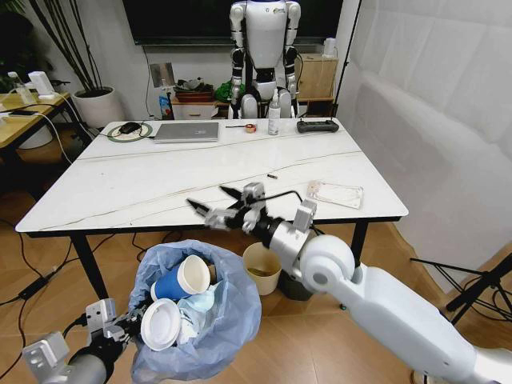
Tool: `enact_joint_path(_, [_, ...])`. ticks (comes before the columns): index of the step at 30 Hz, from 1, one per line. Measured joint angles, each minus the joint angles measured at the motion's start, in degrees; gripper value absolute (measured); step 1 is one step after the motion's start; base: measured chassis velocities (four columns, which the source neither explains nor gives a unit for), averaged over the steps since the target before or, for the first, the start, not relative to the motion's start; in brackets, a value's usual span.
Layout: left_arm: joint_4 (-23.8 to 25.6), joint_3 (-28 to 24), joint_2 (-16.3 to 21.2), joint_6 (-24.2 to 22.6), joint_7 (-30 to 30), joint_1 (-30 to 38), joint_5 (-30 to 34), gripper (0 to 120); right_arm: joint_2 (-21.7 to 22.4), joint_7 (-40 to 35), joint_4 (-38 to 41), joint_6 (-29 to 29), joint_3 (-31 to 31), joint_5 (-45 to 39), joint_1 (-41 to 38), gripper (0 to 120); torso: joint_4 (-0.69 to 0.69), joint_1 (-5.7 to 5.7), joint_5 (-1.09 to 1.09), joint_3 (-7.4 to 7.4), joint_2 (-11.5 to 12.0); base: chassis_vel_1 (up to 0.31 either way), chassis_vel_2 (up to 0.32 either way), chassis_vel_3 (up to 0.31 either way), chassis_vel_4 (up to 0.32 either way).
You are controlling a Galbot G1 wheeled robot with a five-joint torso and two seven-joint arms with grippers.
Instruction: Pick up the trash bin and place the trash from the table into it.
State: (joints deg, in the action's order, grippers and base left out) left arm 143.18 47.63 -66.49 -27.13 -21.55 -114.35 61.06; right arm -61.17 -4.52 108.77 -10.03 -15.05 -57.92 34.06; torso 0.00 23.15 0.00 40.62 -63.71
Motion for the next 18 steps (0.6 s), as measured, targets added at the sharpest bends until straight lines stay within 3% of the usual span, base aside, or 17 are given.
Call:
enact_joint_path(9, [0.0, -0.2, 0.1, 0.1, 0.2, 0.2, 0.0, 0, -3.1, -0.9, -10.1, -3.7, 2.4, 5.0, -3.7, 100, -0.01, 0.0, 0.0, 0.0, 0.0, 0.0, 0.0, 0.0, 0.0])
enact_joint_path(14, [0.1, -0.4, -0.1, 0.1, 0.4, 0.5, -0.4, 0, -9.0, 2.1, -24.7, -8.0, 3.5, 13.3, -8.0, 100, 0.0, 0.0, 0.0, 0.01, 0.0, 0.0, 0.0, 0.0, 0.0])
enact_joint_path(18, [0.1, -0.3, -0.2, 0.1, 0.5, 0.5, -0.5, 0, -11.0, 4.1, -29.4, -7.9, 3.9, 15.8, -9.7, 100, 0.01, 0.0, -0.01, 0.0, 0.0, 0.0, 0.0, 0.0, 0.0])
